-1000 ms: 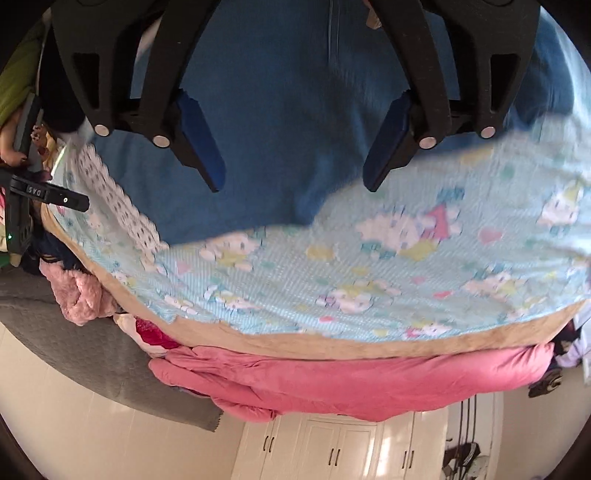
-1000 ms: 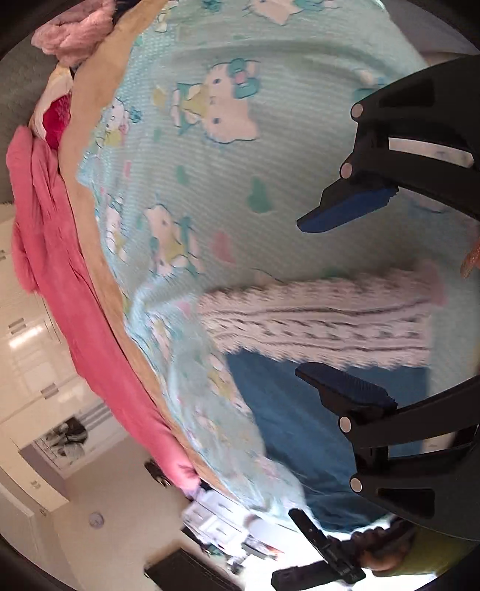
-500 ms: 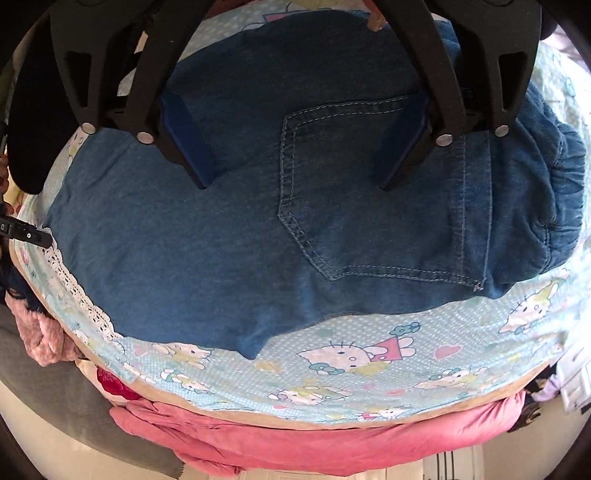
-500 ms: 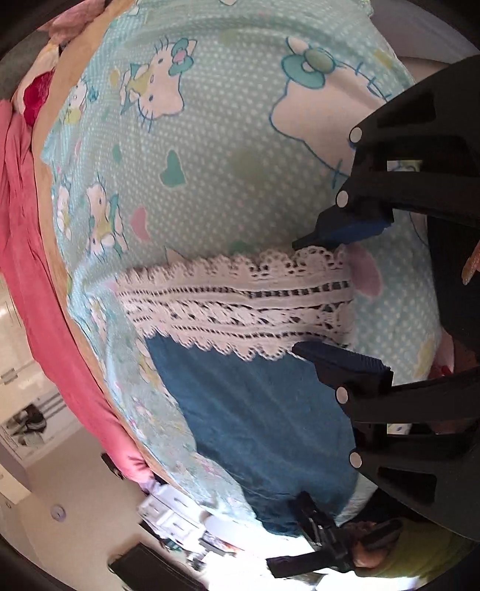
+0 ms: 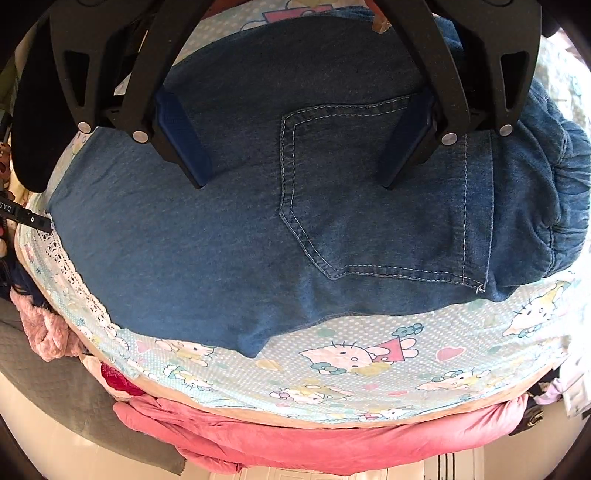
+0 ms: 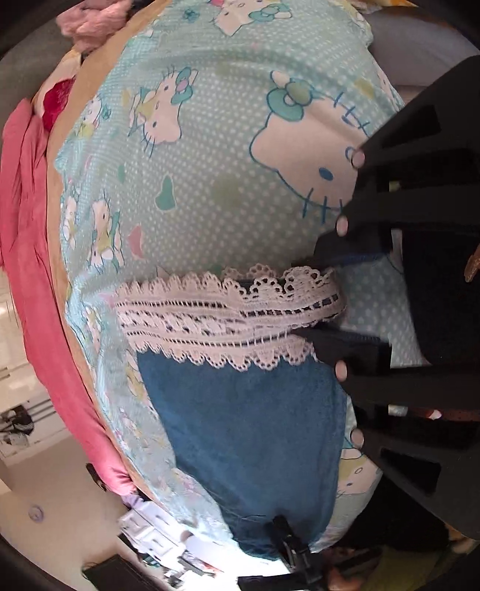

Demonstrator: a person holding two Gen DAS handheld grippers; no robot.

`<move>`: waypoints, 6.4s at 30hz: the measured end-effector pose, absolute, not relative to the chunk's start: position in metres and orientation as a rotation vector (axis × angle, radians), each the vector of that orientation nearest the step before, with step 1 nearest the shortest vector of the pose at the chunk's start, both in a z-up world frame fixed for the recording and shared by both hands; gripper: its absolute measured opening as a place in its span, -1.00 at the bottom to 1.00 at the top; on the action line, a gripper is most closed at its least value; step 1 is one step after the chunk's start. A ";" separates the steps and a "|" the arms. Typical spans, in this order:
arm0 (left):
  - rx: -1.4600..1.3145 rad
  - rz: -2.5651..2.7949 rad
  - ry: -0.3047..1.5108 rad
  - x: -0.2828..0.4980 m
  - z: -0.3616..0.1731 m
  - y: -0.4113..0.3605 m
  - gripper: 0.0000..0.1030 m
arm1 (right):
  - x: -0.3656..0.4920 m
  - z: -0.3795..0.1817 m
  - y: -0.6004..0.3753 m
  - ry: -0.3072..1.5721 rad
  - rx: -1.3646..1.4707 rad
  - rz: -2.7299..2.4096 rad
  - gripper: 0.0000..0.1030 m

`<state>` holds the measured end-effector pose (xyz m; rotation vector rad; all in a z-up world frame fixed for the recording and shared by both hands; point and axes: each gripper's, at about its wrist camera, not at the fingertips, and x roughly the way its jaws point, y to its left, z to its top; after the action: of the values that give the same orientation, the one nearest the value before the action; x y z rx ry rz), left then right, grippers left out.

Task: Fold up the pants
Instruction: 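Smooth the pants flat and open both tools above them, then move both open tools toward the lace-trimmed waist end of the pants, then grasp the lace-trimmed waist edge with the left tool while the right tool grasps it too, then lift the waist end and fold it over toward the cuffs with both tools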

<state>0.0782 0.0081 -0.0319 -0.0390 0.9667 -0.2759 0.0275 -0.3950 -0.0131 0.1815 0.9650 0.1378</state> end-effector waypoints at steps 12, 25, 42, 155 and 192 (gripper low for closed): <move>-0.011 -0.278 0.858 0.066 0.009 0.002 0.81 | 0.008 0.040 -0.373 0.782 0.081 0.104 0.16; 0.104 -0.330 0.933 0.093 -0.022 -0.039 0.81 | 0.056 -0.012 -0.261 0.919 -0.159 0.229 0.15; 0.132 -0.274 0.927 0.075 -0.022 -0.028 0.82 | 0.033 0.002 -0.301 0.845 0.008 0.161 0.85; -0.158 -0.832 0.884 0.212 0.027 -0.129 -0.72 | 0.035 0.043 -0.252 0.636 0.162 0.489 -0.50; -0.355 -0.490 0.979 0.201 -0.027 -0.002 -0.59 | -0.002 -0.022 -0.098 0.623 -0.518 0.556 -0.64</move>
<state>0.2014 -0.0019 -0.0274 -0.3551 0.9791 -0.4900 -0.0023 -0.0977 -0.0223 -0.5183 0.6231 0.5557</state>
